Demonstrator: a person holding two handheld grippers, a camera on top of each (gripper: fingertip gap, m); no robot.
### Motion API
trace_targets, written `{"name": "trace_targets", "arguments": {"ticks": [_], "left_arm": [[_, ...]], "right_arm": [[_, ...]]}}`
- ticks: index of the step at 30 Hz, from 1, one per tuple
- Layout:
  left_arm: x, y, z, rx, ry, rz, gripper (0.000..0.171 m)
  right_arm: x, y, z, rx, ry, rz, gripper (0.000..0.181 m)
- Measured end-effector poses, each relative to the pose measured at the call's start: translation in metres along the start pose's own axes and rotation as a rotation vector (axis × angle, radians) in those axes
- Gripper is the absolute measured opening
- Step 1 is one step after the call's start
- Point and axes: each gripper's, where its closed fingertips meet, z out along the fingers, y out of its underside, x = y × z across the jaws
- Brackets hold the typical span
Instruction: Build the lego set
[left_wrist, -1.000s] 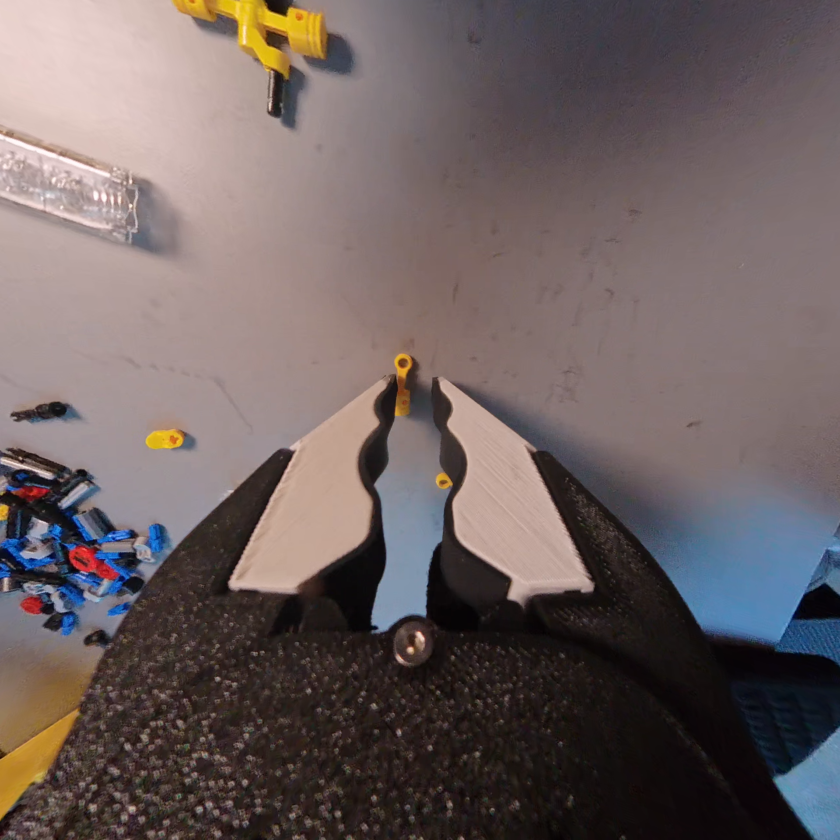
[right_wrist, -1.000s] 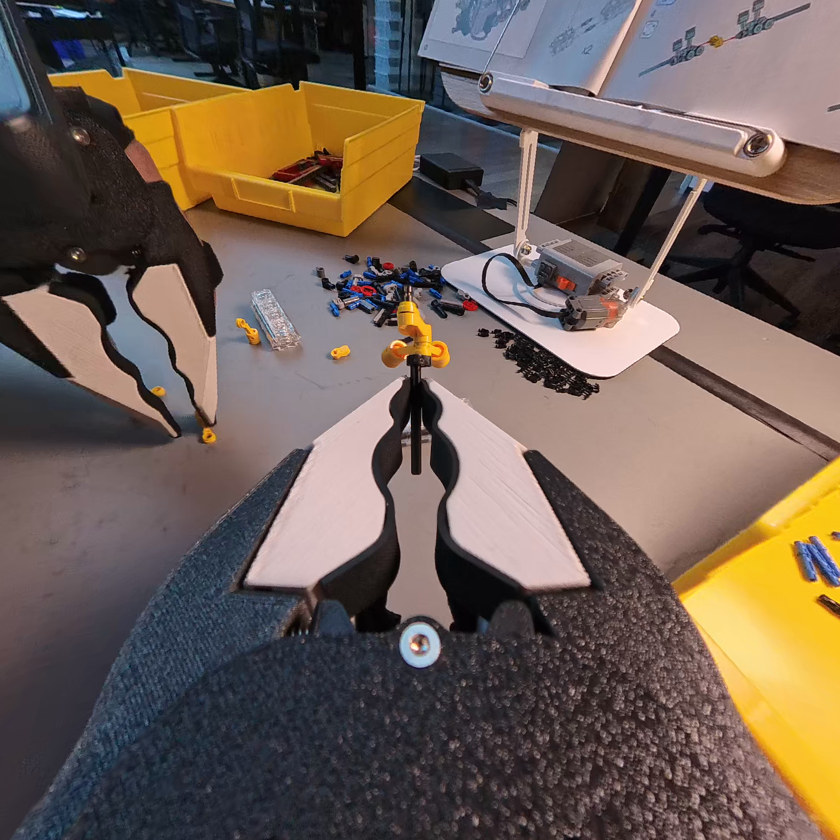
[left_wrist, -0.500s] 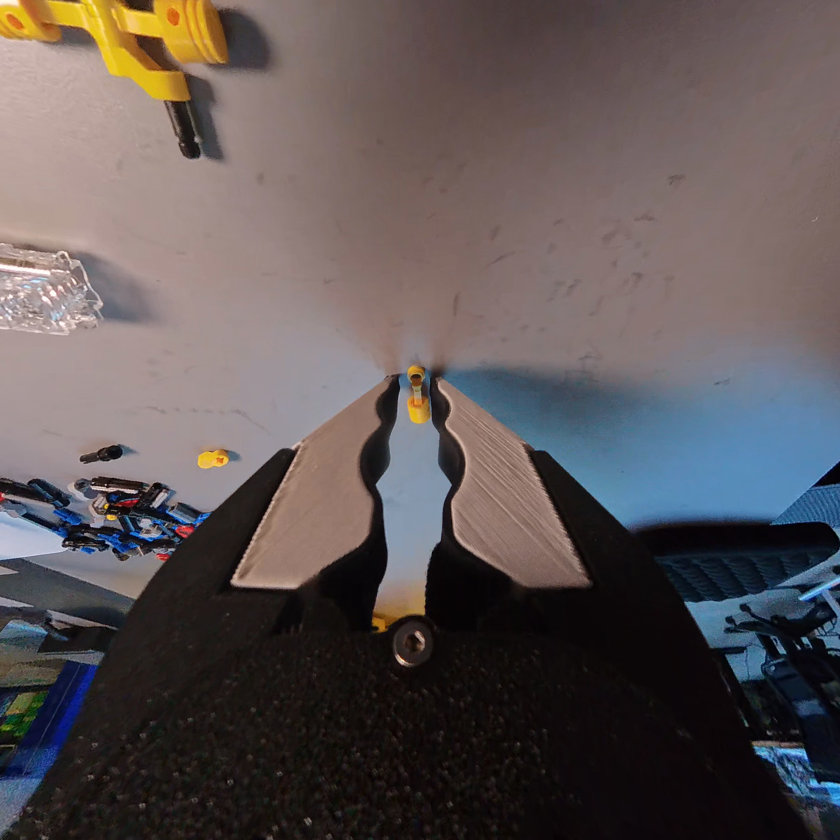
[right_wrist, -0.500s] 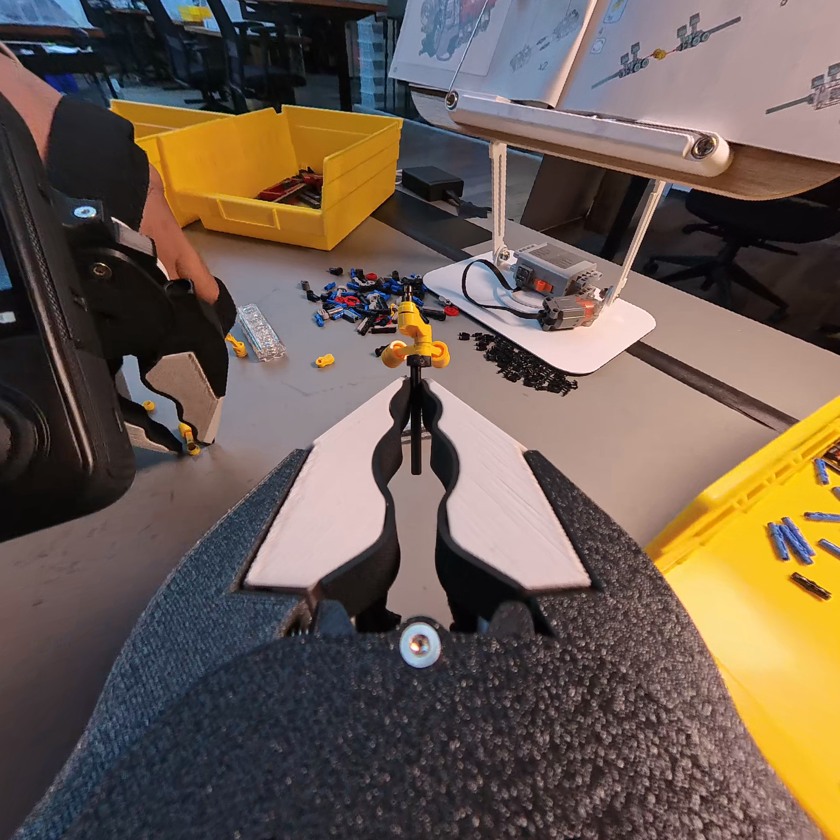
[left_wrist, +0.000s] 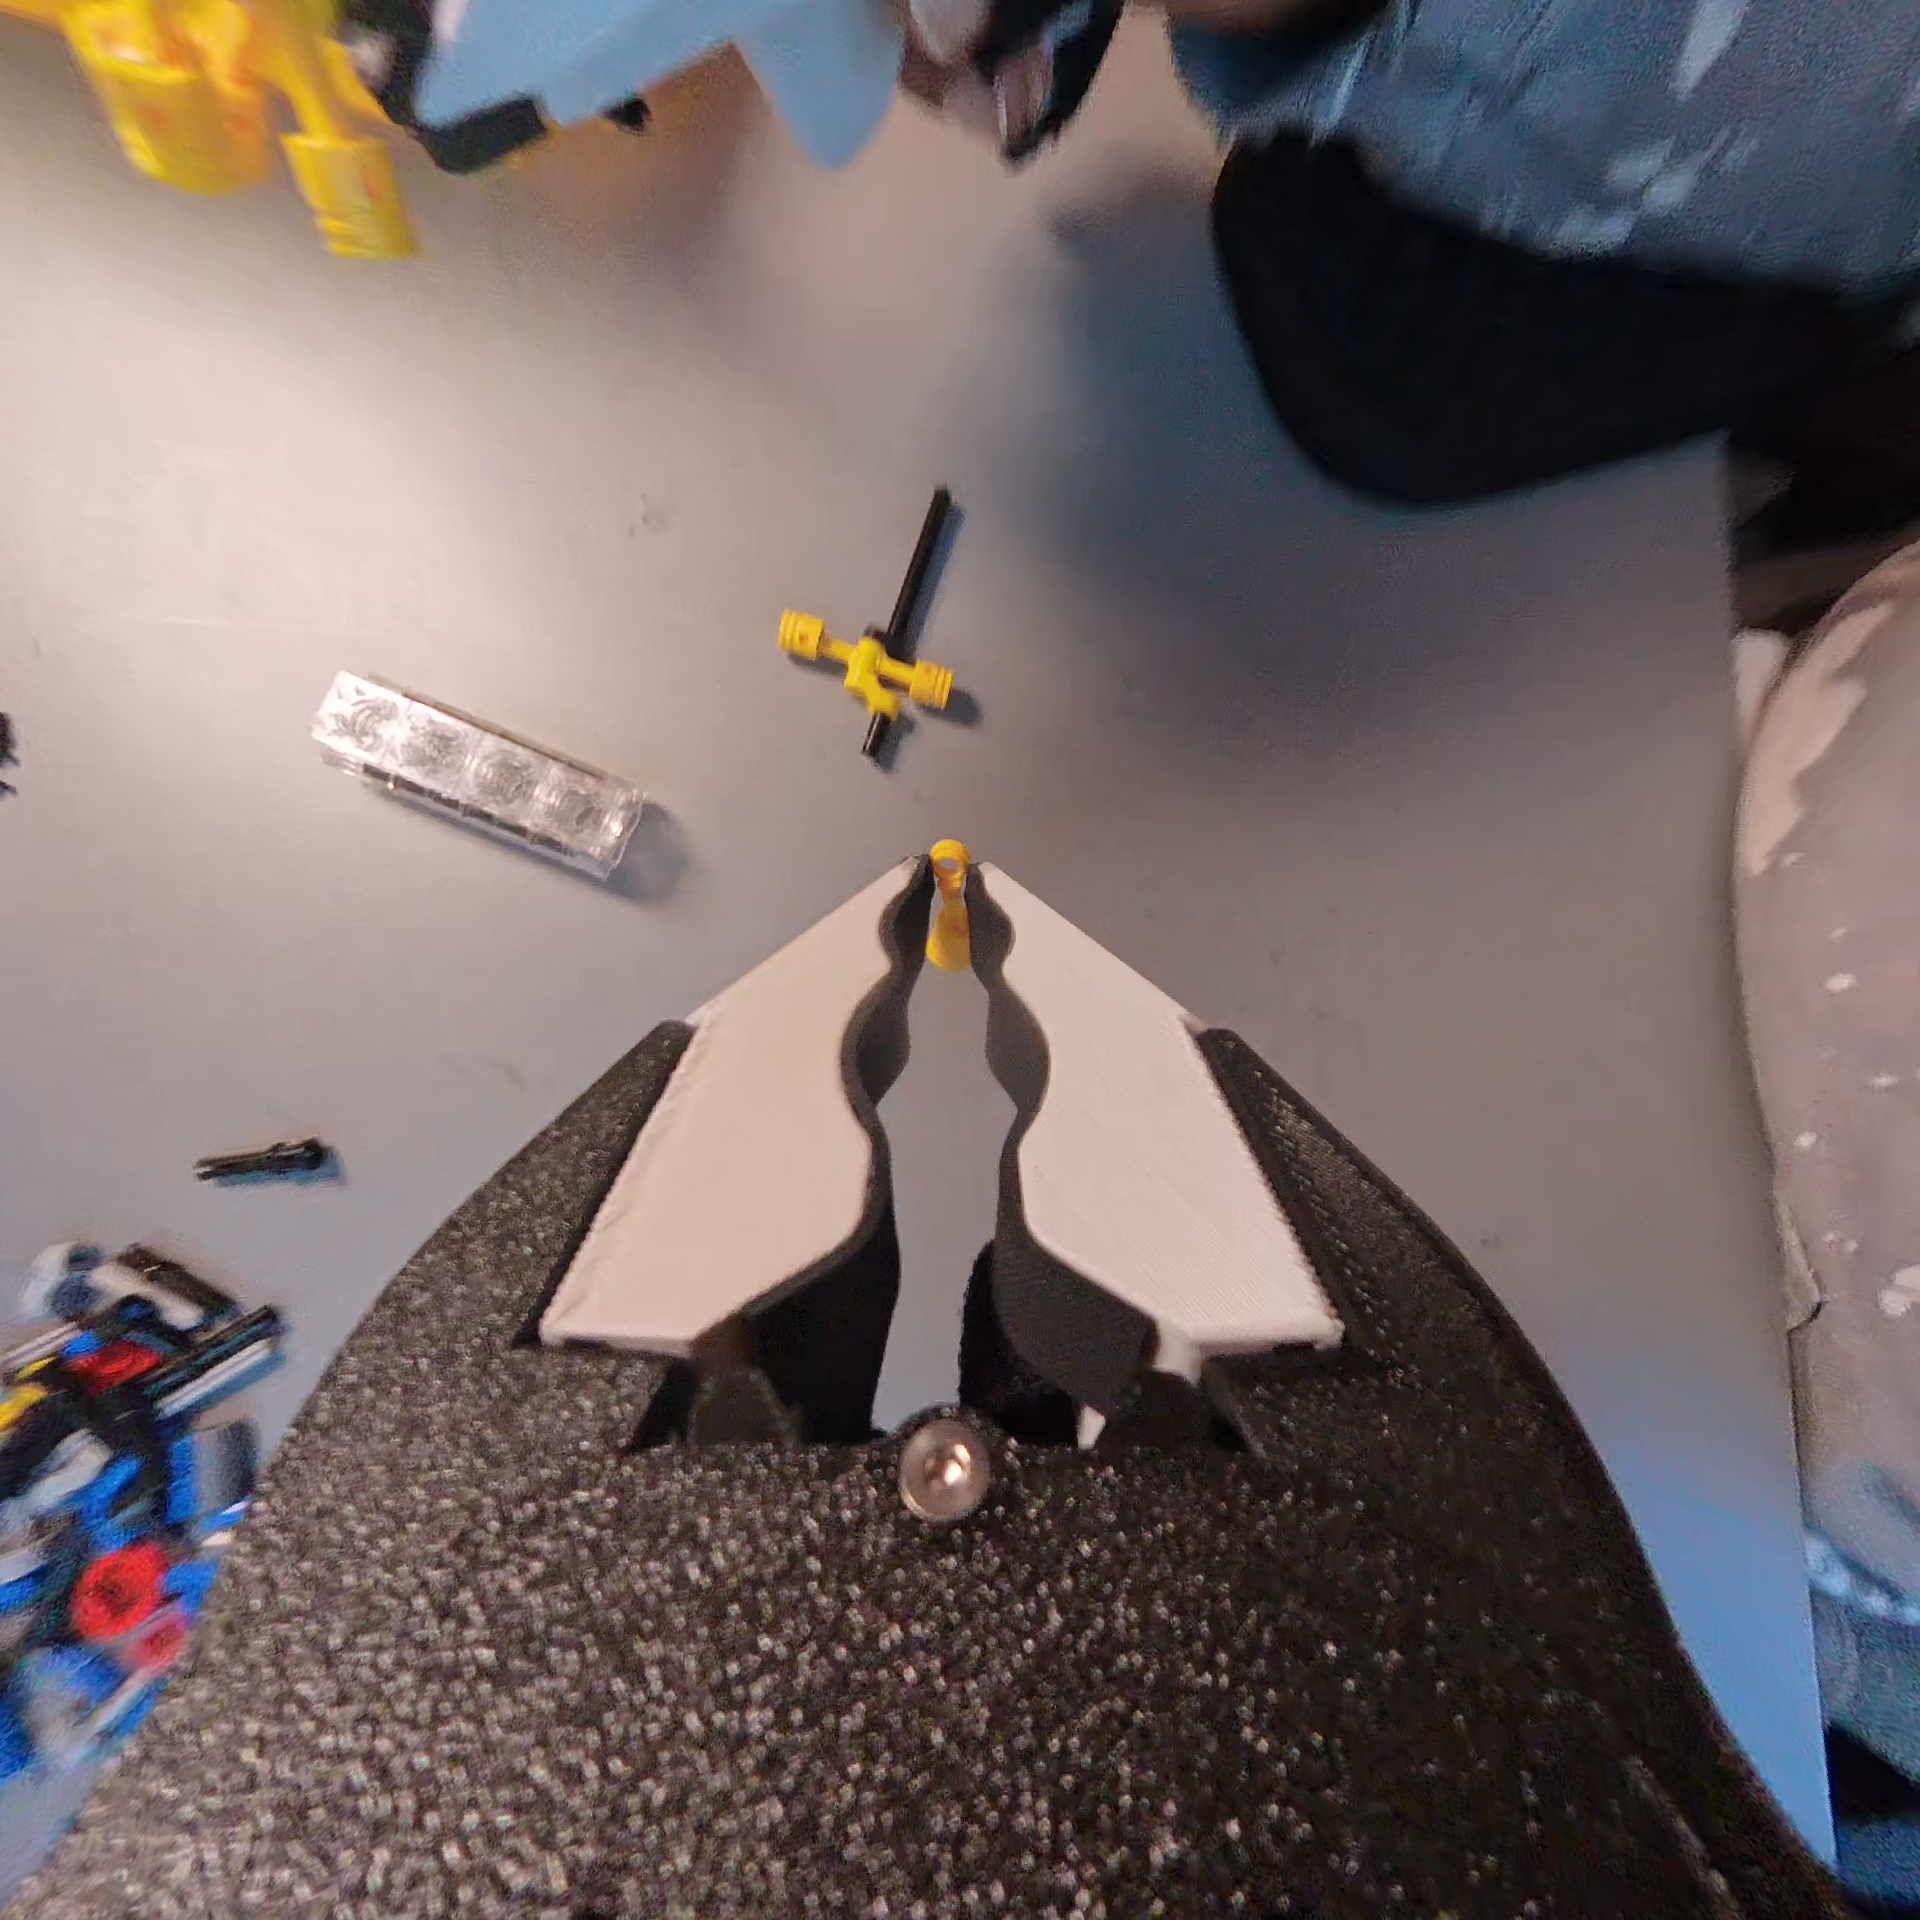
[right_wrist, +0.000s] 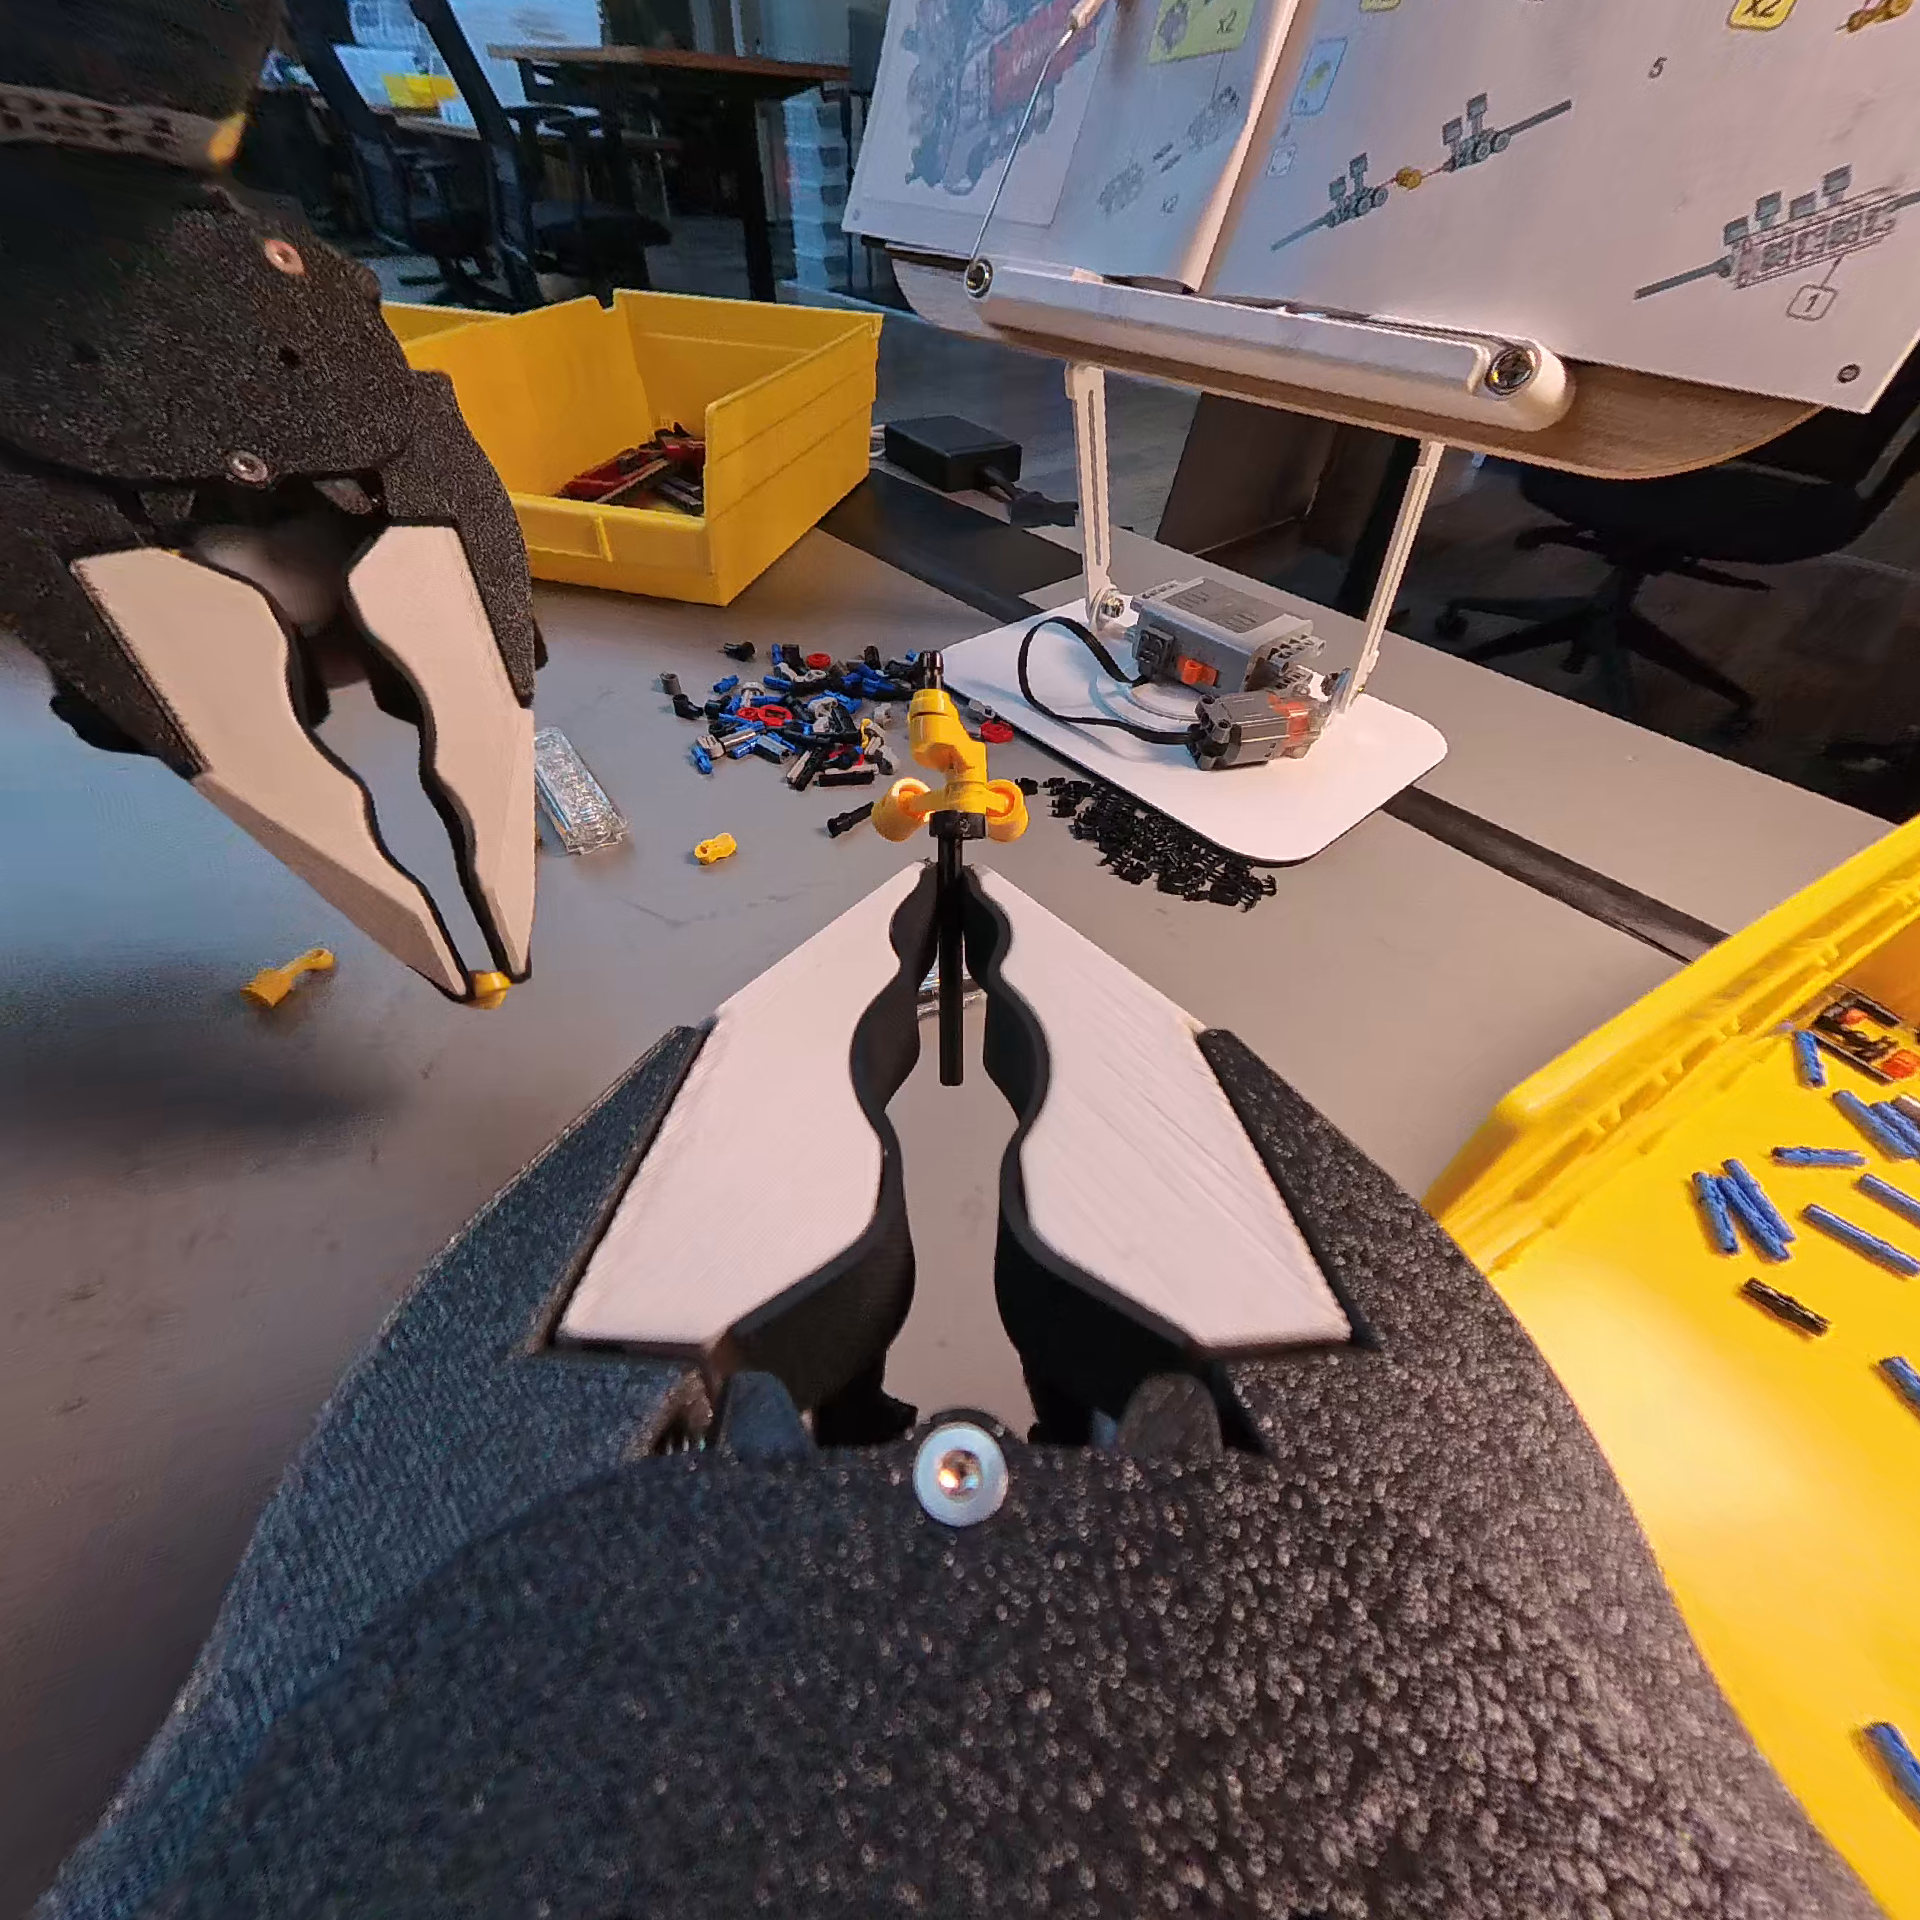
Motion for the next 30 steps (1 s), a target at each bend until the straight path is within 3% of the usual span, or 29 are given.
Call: {"name": "trace_targets", "arguments": {"ticks": [3, 7, 15, 30], "left_arm": [[-0.004, 0.0, -0.01, 0.297, -0.006, -0.059, 0.006], [0.003, 0.02, -0.008, 0.426, -0.049, 0.003, 0.006], [0.011, 0.044, 0.002, 0.353, -0.033, 0.118, 0.004], [0.016, 0.06, 0.008, 0.264, 0.011, 0.185, 0.005]], "right_arm": [[-0.002, 0.0, 0.001, 0.0, -0.004, -0.007, 0.003], [-0.007, 0.001, 0.003, -0.009, -0.013, -0.021, 0.003], [-0.009, 0.005, 0.006, -0.025, -0.017, -0.023, 0.003], [-0.01, 0.004, 0.006, -0.022, -0.021, -0.023, 0.003]]}}
